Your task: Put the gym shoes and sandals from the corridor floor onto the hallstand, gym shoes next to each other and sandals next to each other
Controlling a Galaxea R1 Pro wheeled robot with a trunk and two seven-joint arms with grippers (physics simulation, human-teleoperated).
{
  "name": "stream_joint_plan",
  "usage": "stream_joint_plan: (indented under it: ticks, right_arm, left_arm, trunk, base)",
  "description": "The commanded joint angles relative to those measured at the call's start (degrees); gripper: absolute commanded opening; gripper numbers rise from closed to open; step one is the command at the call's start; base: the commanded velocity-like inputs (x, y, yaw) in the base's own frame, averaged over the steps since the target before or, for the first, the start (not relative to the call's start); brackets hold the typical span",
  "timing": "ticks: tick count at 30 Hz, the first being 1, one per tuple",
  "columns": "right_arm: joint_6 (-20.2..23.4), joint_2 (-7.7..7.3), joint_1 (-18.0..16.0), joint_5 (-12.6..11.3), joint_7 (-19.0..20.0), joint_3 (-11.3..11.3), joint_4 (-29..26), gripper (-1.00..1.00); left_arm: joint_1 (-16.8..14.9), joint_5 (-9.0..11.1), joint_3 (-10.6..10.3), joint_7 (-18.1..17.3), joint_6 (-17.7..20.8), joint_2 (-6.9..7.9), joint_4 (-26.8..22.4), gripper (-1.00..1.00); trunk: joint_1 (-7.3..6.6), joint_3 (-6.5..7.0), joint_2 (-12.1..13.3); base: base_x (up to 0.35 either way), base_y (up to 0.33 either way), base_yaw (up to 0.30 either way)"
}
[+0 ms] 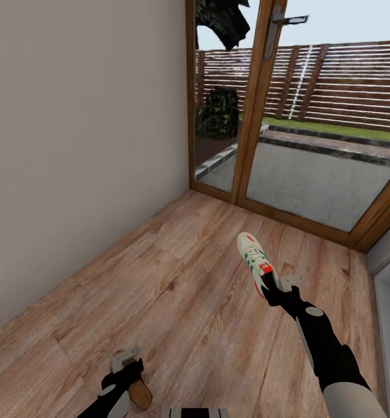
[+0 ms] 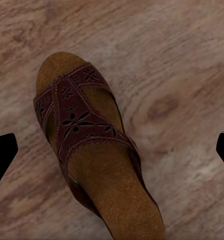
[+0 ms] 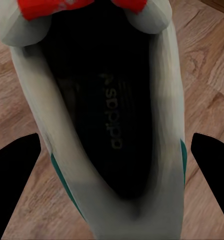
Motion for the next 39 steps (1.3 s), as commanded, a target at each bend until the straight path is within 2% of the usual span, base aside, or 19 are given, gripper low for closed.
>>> stream_joint_plan:
  ticks: [1,6,8,9,13,20,29,31,32,34,39]
  right_arm:
    - [0.2,0.03,0.0,0.5,0.5,-0.2,-0.1,-1.00]
    - [0.2,0.03,0.0,0.5,0.5,-0.2,-0.1,-1.00]
    - [0.2,0.03,0.0,0.5,0.5,-0.2,-0.1,-1.00]
    - [0.2,0.03,0.0,0.6,0.5,-0.3,-0.1,-1.00]
    - [0.2,0.03,0.0,0.5,0.5,-0.3,-0.1,-1.00]
    - [0.2,0.03,0.0,0.5,0.5,-0.3,-0.2,-1.00]
    - [0.2,0.03,0.0,0.6,0.5,-0.3,-0.2,-1.00]
    - [0.2,0.03,0.0,0.6,0.5,-0.3,-0.2,-1.00]
    - [0.2,0.03,0.0,0.6,0.5,-0.3,-0.2,-1.00]
    - [0.2,0.03,0.0,0.6,0.5,-0.3,-0.2,-1.00]
    - [0.2,0.03,0.0,0.6,0.5,-0.3,-0.2,-1.00]
  left_arm:
    - [0.0,0.6,-0.1,0.3,-0.2,-0.19,0.0,1.00]
    - [-0.1,1.8,-0.1,2.0,0.1,-1.95,-0.6,1.00]
    - [-0.2,2.4,-0.1,2.1,0.1,-2.29,-0.6,1.00]
    - [-0.2,3.3,-0.2,2.2,0.2,-2.90,-0.7,1.00]
    - [-1.0,4.1,-0.2,2.4,0.2,-3.92,-0.9,1.00]
    - [-1.3,4.4,0.0,2.5,0.0,-3.93,-0.8,1.00]
    - [-0.9,4.5,0.3,2.6,-0.4,-3.51,-0.8,1.00]
    - [-0.8,4.5,0.9,2.6,-0.5,-3.48,-0.8,1.00]
    - [-0.7,4.5,3.7,2.6,-0.6,-3.46,-0.7,1.00]
    - [-0.7,4.5,6.0,2.6,-0.7,-3.45,-0.7,1.00]
    - [-0.8,4.4,8.6,2.5,-0.7,-3.52,-0.8,1.00]
  trunk:
    - [0.21,-0.32,-0.4]
    - [1.31,-1.67,-2.4]
    - [1.36,-2.30,-2.5]
    - [1.39,-2.61,-2.5]
    - [1.49,-3.86,-2.5]
    - [1.67,-6.05,-2.6]
    - [1.67,-6.86,-2.6]
    - [1.67,-7.04,-2.6]
    - [1.67,-7.12,-2.6]
    - [1.67,-7.23,-2.6]
    - [1.67,-7.33,-2.6]
  base:
    - [0.000,0.000,0.000]
    - [0.000,0.000,0.000]
    - [0.000,0.000,0.000]
    - [0.000,0.000,0.000]
    - [0.000,0.000,0.000]
    - [0.000,0.000,0.000]
    - [0.000,0.000,0.000]
    - [0.000,0.000,0.000]
    - [0.000,0.000,0.000]
    - [0.000,0.000,0.000]
    - [0.000,0.000,0.000]
